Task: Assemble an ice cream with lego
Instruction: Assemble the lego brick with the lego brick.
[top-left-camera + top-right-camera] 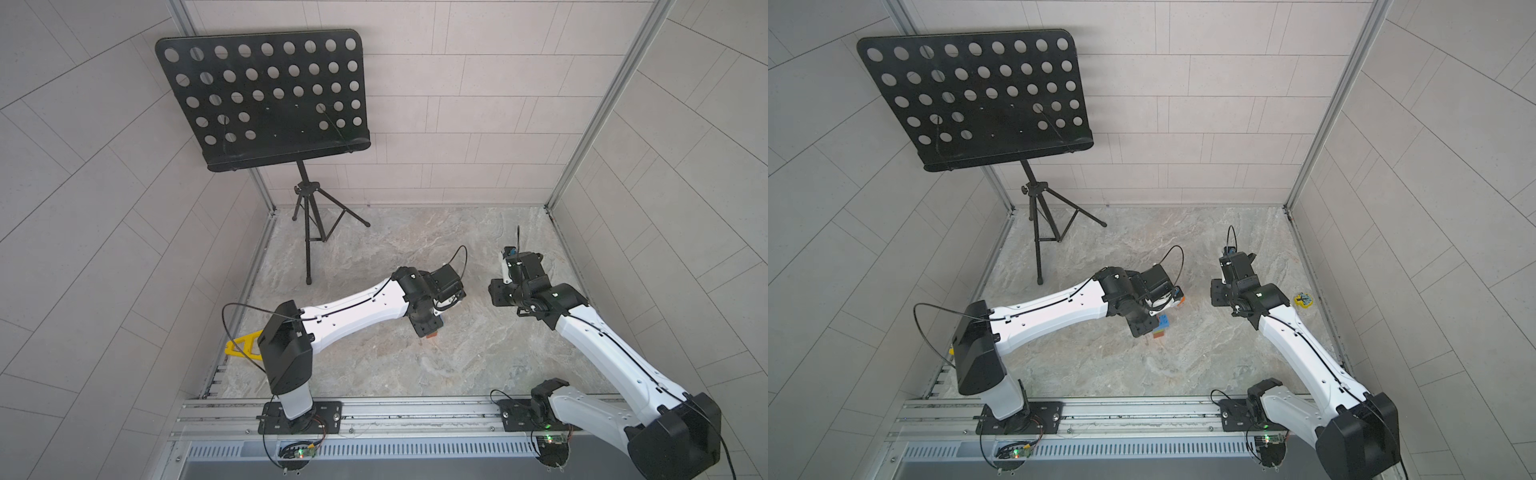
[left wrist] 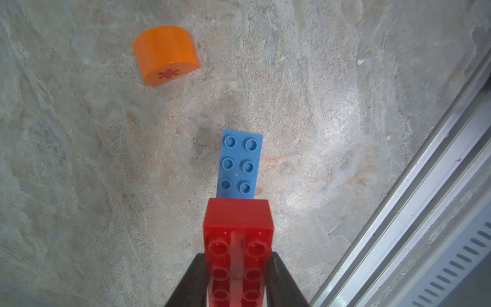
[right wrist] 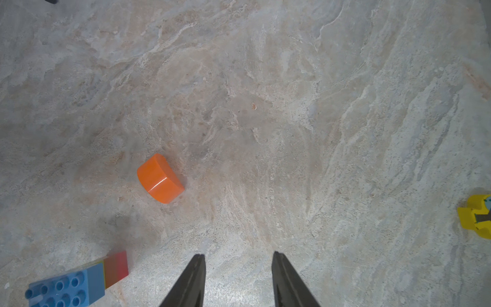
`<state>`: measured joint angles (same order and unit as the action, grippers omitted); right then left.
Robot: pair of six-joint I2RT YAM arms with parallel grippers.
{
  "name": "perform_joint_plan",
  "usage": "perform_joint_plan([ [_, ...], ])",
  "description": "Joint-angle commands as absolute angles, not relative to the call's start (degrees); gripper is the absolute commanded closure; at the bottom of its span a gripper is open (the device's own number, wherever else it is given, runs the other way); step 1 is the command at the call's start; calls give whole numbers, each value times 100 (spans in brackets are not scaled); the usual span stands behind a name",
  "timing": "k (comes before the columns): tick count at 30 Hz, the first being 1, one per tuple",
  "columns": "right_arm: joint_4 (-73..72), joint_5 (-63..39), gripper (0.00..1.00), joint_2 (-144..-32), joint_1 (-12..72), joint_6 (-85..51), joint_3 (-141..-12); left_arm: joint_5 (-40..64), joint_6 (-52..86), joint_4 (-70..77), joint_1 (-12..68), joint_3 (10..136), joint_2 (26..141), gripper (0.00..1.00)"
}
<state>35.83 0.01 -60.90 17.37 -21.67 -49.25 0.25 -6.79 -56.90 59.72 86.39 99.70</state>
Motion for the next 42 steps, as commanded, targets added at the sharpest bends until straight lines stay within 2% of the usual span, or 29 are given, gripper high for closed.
perform_joint_plan([
  [1,3495,12,54,-6108,1660,-2316,-4823,-49,-960,-5733,6029,8859,10123,73],
  [12,3414,-110,54,-6095,1497,-2187,-4701,-94,-1191,-5491,6051,9025,10444,73],
  [42,3310,-307,54,-6067,1274,-2061,-4535,-143,-1319,-6081,6099,9639,11013,74],
])
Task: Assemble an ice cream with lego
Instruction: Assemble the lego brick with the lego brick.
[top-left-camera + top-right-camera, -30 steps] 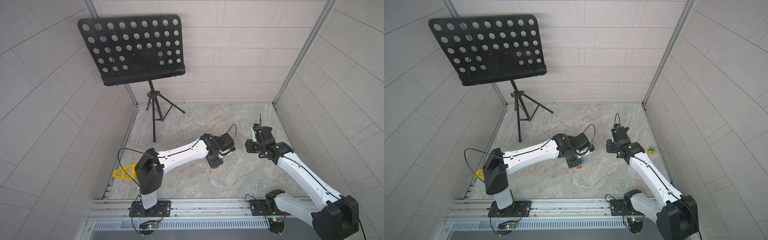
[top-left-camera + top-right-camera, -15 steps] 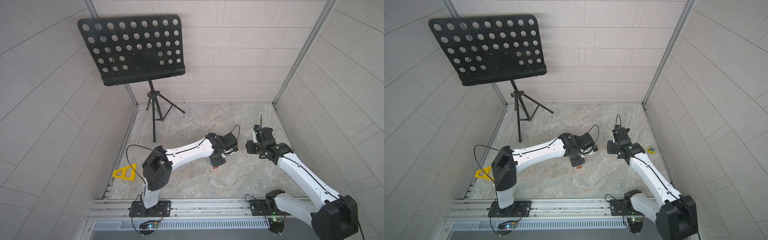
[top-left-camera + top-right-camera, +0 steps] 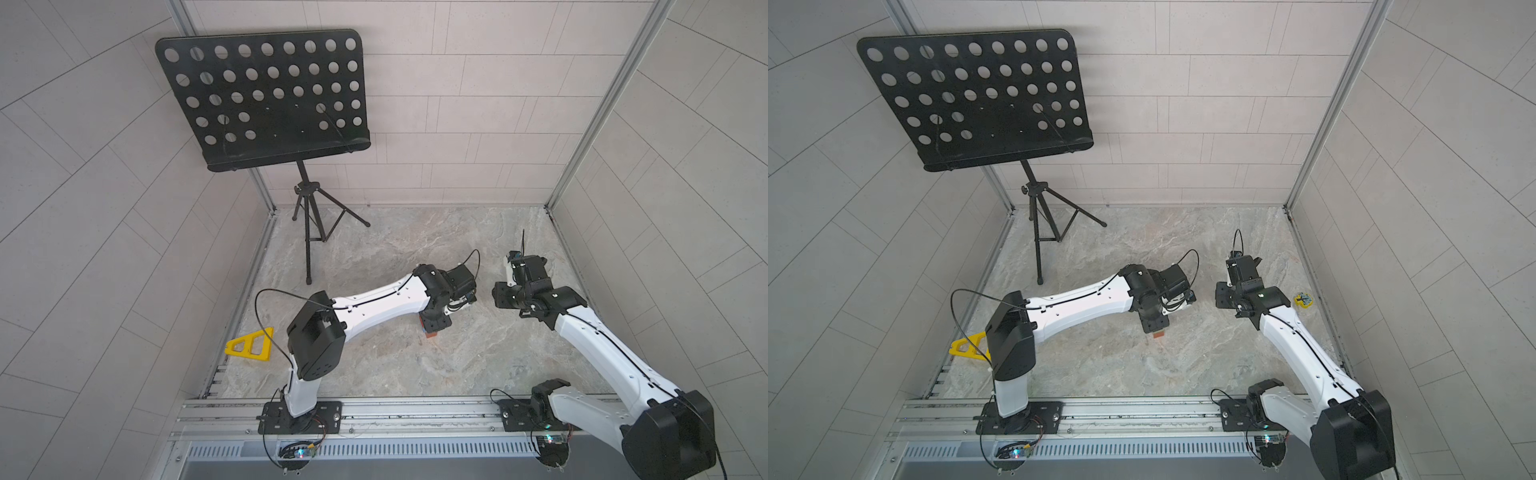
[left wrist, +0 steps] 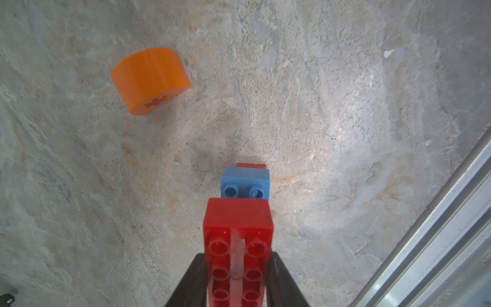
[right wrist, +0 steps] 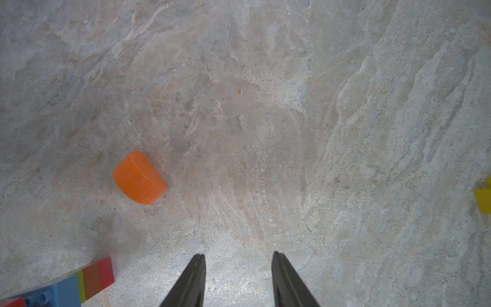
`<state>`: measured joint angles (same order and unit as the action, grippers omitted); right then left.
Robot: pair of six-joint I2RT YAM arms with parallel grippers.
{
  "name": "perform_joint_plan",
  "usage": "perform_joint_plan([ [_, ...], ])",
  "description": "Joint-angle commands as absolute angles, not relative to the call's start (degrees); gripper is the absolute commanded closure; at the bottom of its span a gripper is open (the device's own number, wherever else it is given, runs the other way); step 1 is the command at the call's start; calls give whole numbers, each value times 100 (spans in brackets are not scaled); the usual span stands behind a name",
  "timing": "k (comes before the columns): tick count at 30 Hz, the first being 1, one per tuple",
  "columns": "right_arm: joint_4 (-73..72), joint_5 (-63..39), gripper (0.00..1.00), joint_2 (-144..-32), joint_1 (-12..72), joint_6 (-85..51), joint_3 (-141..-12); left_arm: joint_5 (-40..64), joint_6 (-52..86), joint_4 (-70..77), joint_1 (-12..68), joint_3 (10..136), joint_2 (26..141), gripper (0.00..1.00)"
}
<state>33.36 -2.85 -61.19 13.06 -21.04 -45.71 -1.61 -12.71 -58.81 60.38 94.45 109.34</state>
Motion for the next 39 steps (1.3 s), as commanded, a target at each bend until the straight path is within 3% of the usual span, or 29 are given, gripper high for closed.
perform_joint_plan([
  [1,3315,-308,54,-6064,1274,-2059,-4528,-133,-1327,-6084,6103,9645,11026,74],
  [39,3210,-430,54,-6082,1179,-2004,-4422,-98,-1712,-6644,6108,10130,11573,74],
])
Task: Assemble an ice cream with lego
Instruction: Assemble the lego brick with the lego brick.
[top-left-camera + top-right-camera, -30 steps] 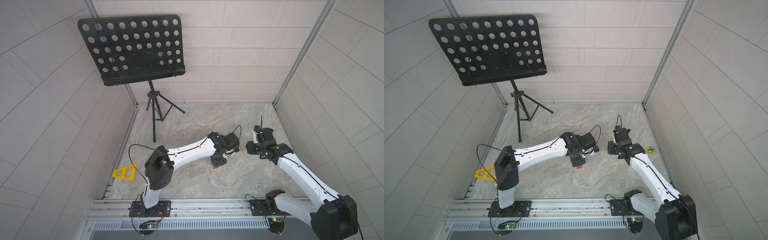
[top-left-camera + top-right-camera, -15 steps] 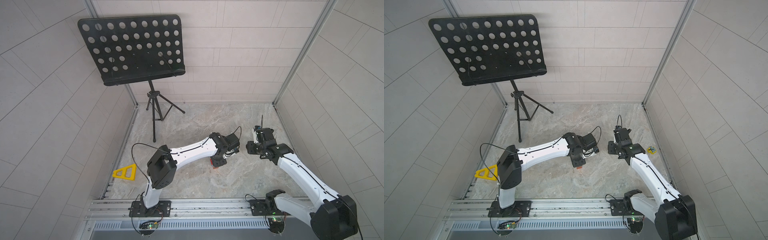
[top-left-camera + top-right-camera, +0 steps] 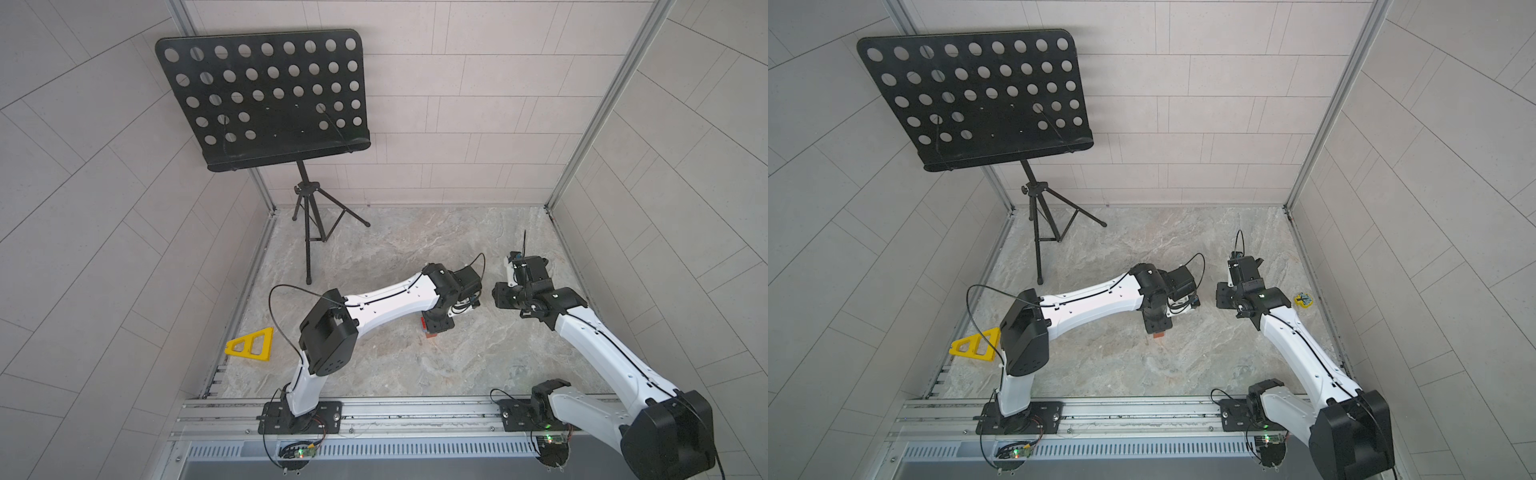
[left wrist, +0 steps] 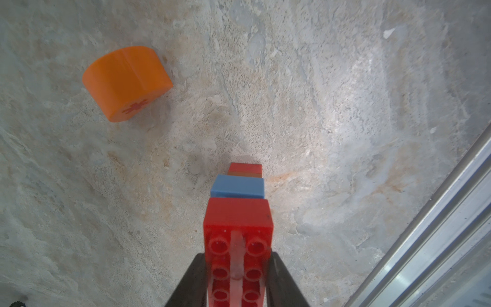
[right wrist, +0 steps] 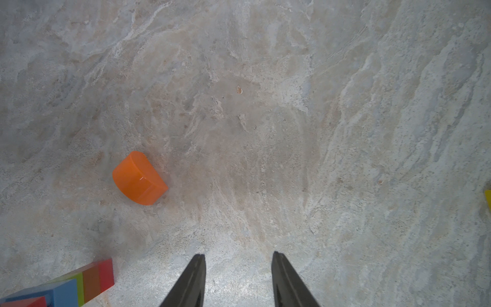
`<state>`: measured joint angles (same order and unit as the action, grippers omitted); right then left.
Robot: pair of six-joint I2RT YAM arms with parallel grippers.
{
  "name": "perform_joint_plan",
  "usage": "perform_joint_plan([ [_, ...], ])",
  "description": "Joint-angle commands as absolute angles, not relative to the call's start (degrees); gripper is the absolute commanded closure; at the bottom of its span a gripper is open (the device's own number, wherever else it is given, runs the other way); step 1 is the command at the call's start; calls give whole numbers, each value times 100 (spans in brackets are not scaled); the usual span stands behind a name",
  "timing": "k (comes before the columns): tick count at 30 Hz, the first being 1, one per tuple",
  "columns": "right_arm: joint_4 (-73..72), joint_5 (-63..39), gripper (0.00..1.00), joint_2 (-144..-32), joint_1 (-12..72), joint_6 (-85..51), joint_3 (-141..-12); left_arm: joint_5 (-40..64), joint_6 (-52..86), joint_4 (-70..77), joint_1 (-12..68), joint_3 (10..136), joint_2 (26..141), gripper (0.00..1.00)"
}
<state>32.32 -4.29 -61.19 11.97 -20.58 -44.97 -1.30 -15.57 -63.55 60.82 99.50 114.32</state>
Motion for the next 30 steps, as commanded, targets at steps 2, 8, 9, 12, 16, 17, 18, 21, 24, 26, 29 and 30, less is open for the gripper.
perform_joint_plan([
  [2,3201,-432,54,-6085,1173,-2004,-4421,-96,-1737,-6694,6108,10202,11605,74],
  [8,3192,-450,54,-6088,1153,-1999,-4421,-80,-1793,-6810,6108,10414,11699,74],
  [9,3193,-457,54,-6091,1151,-1997,-4415,-81,-1791,-6825,6113,10441,11708,74],
  [12,3190,-474,54,-6091,1145,-1996,-4421,-105,-1793,-6833,6106,10511,11698,74],
  [16,3182,-491,54,-6108,1142,-1994,-4412,-123,-1778,-6834,6103,10574,11681,74],
  [17,3181,-503,54,-6114,1136,-1991,-4408,-123,-1772,-6836,6100,10582,11681,74],
  [18,3173,-510,54,-6117,1136,-1995,-4410,-130,-1767,-6829,6100,10586,11681,74],
  [21,3173,-518,54,-6117,1135,-1994,-4403,-126,-1771,-6840,6099,10583,11689,74],
  [24,3164,-519,54,-6111,1127,-1978,-4396,-128,-1758,-6855,6093,10570,11722,74],
  [26,3157,-527,54,-6108,1125,-1978,-4395,-125,-1758,-6859,6081,10547,11742,74],
  [29,3156,-527,54,-6117,1130,-1978,-4394,-116,-1748,-6848,6065,10521,11751,74],
  [30,3151,-527,54,-6117,1125,-1977,-4395,-114,-1749,-6852,6061,10512,11751,74],
])
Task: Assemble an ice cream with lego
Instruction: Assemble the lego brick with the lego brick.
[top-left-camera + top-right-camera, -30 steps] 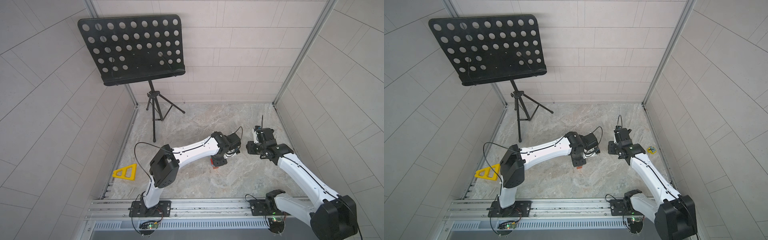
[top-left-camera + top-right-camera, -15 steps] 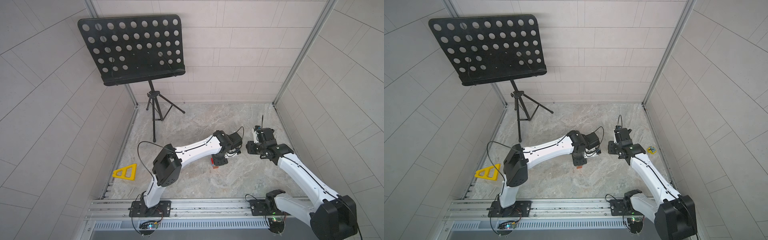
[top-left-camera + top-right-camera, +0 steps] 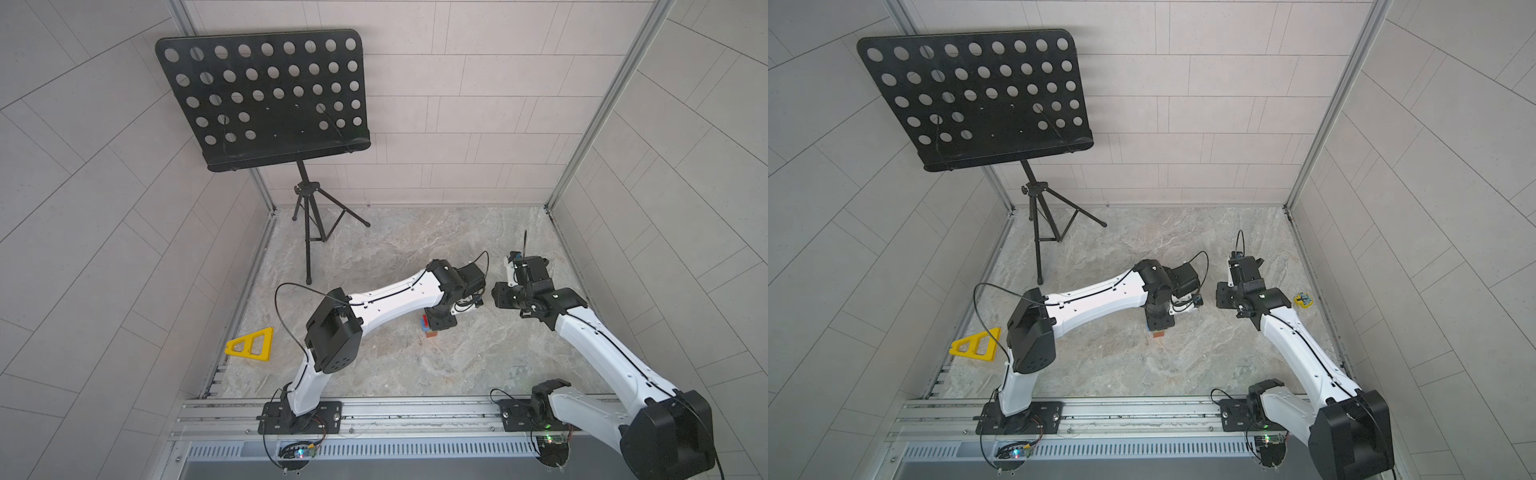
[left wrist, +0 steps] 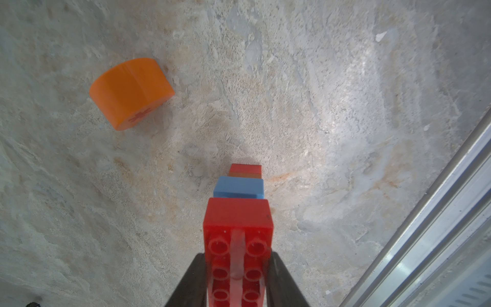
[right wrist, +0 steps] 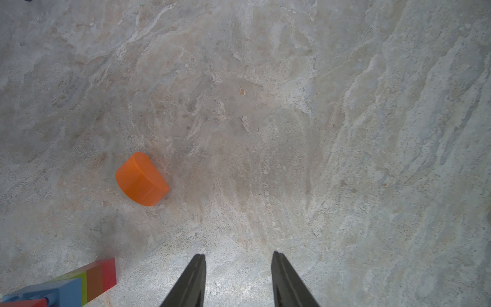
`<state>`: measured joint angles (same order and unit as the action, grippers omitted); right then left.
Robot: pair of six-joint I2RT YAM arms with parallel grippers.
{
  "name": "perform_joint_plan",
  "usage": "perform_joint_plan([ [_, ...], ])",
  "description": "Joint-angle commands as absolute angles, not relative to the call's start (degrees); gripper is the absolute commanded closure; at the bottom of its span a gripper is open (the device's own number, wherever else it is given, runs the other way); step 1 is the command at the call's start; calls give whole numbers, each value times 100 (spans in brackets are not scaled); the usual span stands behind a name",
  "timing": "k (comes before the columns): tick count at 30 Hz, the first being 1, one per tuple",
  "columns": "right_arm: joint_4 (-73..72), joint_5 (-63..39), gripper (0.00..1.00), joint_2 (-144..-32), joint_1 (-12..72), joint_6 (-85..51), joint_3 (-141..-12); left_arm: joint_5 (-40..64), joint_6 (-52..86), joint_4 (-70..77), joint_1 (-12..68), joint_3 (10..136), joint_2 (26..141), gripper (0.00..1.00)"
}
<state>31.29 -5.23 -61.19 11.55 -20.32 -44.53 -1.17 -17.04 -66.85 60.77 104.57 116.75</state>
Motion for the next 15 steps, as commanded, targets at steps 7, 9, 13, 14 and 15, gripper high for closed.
perform_joint_plan([
  [7,3142,-536,54,-6135,1116,-1978,-4382,-97,-1775,-6830,6000,10475,11767,74],
  [9,3146,-537,54,-6144,1121,-1978,-4383,-105,-1776,-6831,5994,10456,11768,74],
  [13,3128,-545,54,-6165,1116,-1976,-4376,-97,-1784,-6845,5976,10439,11759,74],
  [14,3129,-547,54,-6168,1116,-1974,-4373,-91,-1784,-6847,5972,10424,11759,74],
  [15,3128,-545,54,-6170,1107,-1972,-4374,-84,-1780,-6838,5978,10424,11758,74],
])
